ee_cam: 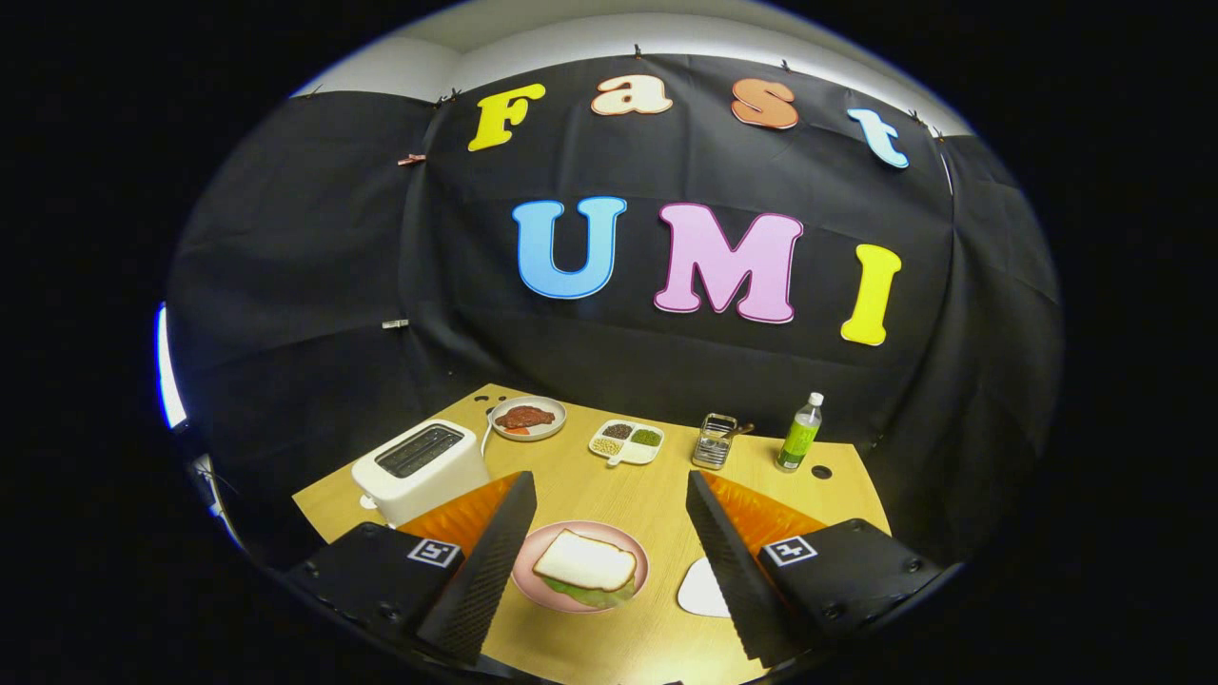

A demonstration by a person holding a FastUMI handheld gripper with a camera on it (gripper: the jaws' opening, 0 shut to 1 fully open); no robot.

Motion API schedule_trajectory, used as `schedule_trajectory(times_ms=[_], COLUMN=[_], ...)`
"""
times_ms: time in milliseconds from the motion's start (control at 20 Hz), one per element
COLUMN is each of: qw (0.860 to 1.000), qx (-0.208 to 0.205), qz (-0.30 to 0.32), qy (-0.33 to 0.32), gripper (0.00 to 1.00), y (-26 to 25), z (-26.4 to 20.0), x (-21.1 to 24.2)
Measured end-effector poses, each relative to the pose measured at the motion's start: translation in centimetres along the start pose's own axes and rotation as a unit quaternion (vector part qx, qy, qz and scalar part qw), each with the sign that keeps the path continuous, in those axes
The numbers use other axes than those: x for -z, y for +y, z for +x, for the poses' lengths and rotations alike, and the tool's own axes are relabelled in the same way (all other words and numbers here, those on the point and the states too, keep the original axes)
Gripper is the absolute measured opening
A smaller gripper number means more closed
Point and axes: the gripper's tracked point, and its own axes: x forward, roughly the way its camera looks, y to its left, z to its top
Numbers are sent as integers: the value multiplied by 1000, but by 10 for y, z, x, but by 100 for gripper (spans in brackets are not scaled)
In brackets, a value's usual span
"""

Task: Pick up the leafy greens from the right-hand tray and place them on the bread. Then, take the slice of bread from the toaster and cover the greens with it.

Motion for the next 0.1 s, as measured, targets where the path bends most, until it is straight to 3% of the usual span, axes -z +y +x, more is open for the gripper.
schedule_trajectory(times_ms=[100], qw=[1000], qx=[-5], qz=[2], qy=[1], gripper=[99], y=[-1], z=[-5], x=[0])
